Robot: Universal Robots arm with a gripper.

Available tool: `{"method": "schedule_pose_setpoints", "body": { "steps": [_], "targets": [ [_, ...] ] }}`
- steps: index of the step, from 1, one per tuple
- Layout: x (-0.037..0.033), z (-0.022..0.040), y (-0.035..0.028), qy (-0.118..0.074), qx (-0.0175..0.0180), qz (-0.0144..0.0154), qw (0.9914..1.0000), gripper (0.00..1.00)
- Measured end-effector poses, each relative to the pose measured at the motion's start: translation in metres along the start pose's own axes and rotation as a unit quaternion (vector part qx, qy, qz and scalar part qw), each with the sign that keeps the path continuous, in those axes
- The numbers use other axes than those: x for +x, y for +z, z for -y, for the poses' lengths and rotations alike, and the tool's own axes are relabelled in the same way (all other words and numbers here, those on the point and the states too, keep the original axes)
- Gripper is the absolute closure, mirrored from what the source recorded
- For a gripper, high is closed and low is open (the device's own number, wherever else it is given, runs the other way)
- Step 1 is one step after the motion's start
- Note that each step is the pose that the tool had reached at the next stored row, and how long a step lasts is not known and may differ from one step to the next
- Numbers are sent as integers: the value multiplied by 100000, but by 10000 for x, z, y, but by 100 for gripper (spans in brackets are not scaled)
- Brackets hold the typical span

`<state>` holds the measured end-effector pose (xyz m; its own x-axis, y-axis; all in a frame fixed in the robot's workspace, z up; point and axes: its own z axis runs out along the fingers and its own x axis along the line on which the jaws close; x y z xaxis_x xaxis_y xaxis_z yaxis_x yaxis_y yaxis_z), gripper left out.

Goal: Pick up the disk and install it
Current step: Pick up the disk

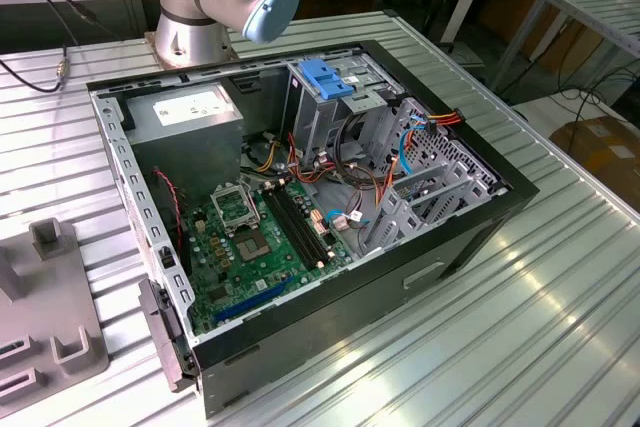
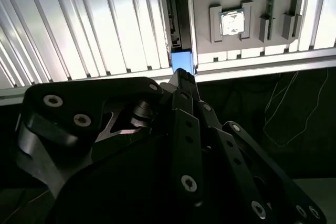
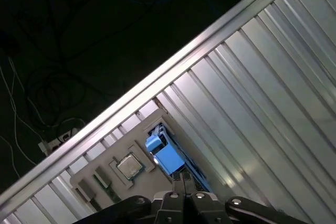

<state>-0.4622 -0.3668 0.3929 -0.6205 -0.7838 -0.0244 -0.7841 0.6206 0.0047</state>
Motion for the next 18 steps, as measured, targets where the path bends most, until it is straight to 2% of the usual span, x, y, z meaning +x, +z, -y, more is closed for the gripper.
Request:
{"method": "schedule_pose_setpoints", "body": {
  "steps": [5,10,16,18],
  "targets": [
    [0,0,0,-3549,-88,-18,99937,90],
    [0,0,0,-7574,-185,-37,99713,90],
    [0,0,0,-10942,-268,-53,99399,90],
    [0,0,0,-11189,-274,-54,99372,90]
  ]
}}
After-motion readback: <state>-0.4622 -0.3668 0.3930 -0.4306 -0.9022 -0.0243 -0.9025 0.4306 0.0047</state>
